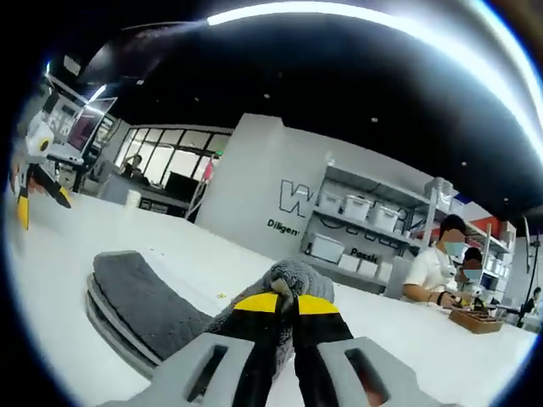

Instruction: Open the folded towel by lifting each exposed corner and separating the folded layers until the towel lies flat within the target outline without major curled edges

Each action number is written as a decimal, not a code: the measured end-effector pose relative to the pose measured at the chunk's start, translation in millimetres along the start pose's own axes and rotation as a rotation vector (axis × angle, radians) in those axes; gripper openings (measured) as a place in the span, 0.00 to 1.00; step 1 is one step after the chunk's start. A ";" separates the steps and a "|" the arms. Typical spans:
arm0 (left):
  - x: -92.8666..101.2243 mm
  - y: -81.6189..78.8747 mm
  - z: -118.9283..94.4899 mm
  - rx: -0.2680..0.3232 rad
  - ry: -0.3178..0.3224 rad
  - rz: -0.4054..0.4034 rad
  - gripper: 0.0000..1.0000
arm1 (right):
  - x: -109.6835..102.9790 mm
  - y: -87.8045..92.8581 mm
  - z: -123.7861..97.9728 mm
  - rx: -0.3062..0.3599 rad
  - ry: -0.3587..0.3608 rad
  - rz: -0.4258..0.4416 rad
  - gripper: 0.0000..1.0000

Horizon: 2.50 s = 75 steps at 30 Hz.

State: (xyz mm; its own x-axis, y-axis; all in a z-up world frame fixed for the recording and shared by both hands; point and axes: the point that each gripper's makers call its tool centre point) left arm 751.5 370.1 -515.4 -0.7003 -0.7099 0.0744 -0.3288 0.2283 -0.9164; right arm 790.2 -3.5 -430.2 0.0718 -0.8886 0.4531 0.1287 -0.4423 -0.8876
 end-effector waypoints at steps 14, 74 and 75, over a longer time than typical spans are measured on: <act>-0.2 0.7 -0.4 -0.001 -0.002 0.001 1.00 | 40.6 61.4 -17.5 -0.135 0.112 0.222 0.00; -2.9 1.4 -0.4 -0.003 -0.002 -0.009 1.00 | 78.1 123.5 -77.6 -0.444 0.169 0.151 0.25; -2.9 1.6 -0.2 -0.004 -0.002 -0.009 1.00 | 79.4 121.9 -79.5 -0.439 0.169 0.152 0.29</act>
State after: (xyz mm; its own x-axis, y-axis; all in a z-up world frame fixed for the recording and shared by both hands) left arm 752.8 372.7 -517.0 -0.6962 -0.7132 0.0819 -0.3372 0.2242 -0.9143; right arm 733.0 -137.6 -509.0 -0.1090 -0.9383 0.3282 -0.3024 -0.2832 -0.9101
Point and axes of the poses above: the point that each gripper's makers call its tool centre point, and the gripper's own axes: z roughly forward along the fingers, x roughly to its right, y roughly out of its underside, and after that the axes turned 8 degrees about -z, right-handed
